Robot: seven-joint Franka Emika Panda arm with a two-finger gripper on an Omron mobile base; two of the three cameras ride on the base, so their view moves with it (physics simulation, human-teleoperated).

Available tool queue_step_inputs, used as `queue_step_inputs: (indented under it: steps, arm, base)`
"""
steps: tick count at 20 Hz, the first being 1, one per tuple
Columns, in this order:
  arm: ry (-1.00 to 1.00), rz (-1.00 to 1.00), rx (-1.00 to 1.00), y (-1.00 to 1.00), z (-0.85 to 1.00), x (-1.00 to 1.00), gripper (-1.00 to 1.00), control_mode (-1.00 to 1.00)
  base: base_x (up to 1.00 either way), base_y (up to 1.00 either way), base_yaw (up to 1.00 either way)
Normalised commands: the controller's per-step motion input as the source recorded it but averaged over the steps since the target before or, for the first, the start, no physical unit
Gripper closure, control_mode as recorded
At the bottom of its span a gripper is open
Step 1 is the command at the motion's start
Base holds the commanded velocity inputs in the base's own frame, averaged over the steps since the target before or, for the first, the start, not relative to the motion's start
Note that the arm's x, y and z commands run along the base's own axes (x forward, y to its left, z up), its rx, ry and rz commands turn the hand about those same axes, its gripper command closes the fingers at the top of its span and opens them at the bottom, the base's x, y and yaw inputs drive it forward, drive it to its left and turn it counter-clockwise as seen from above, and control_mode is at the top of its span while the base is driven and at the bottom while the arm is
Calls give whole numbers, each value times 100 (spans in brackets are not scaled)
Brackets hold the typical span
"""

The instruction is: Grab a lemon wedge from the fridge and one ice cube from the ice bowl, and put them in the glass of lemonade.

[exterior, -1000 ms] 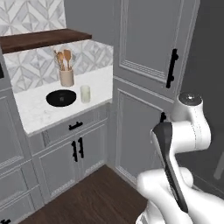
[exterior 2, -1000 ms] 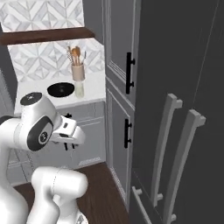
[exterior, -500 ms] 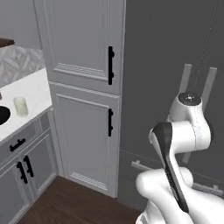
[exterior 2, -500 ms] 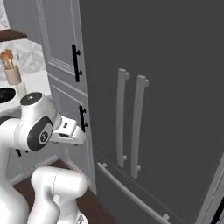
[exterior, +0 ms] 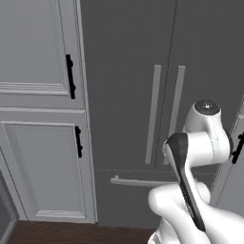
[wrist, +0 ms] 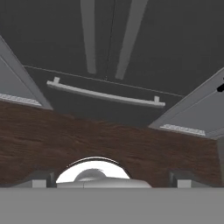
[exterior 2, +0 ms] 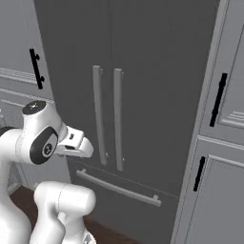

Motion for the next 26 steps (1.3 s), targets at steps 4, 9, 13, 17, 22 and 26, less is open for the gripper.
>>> queue_step_inputs:
  steps: [4, 9, 13, 17, 22, 26]
  arm:
    - [0, 0, 0, 0, 0, 0, -100, 100]
    - [0, 0, 0, 0, 0, 0, -100, 100]
    - [0, 0, 0, 0, 0, 0, -100, 100]
    - [0, 0, 0, 0, 0, 0, -100, 100]
    - [0, 0, 0, 0, 0, 0, -100, 100]
    - [-1, -7, 0, -12, 0, 2, -100, -100]
  base:
    - [-19, 79, -33]
    - [-46, 47, -24]
    - [-71, 0, -20]
    - [-64, -2, -15]
    - [-14, 0, -12]
    - [0, 0, 0]
